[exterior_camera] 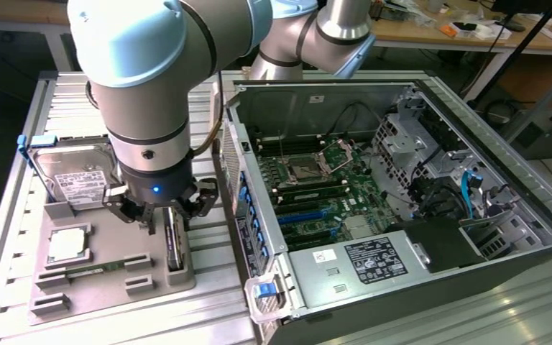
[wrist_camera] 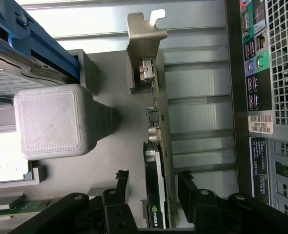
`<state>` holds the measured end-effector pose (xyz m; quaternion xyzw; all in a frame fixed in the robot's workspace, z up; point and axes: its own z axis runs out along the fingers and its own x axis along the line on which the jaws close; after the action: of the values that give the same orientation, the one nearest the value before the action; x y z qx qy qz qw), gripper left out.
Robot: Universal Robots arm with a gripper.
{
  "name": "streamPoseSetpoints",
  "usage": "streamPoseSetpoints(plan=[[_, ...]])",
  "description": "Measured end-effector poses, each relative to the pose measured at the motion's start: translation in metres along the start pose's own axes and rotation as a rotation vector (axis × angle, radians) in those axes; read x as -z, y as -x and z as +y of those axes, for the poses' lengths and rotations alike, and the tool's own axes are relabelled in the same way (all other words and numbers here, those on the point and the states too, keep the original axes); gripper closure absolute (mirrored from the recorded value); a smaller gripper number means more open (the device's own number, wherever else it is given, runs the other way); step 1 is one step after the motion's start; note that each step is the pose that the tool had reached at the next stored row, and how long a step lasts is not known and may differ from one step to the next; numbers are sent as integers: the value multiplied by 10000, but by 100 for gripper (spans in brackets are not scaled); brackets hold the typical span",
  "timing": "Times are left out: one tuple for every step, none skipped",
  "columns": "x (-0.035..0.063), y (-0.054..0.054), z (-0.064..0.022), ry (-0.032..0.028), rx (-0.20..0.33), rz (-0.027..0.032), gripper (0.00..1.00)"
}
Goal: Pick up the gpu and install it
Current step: 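Pick up the gpu and move the gpu toward the slot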
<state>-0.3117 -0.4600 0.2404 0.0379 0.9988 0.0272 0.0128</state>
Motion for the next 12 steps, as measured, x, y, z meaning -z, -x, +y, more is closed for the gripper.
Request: streamPoseSetpoints(plan=[[0,15,1,0,0,0,47],[0,19,1,-1,0,1,47],[0,19,1,-1,-1,1,47],[0,19,1,-2,-1,2,47],[0,19,1,-2,-1,1,47],[0,19,1,-2,-1,1,47],[-1,19,1,-2,-1,0,47],[-3,17,1,-1,-1,-3,47],[-5,13,1,-1,-2,-8,47],[-6,4,1,-1,-6,-15,47],[-6,-1,3,0,-12,-17,47],[-6,-4,4,-1,-22,-18,47]])
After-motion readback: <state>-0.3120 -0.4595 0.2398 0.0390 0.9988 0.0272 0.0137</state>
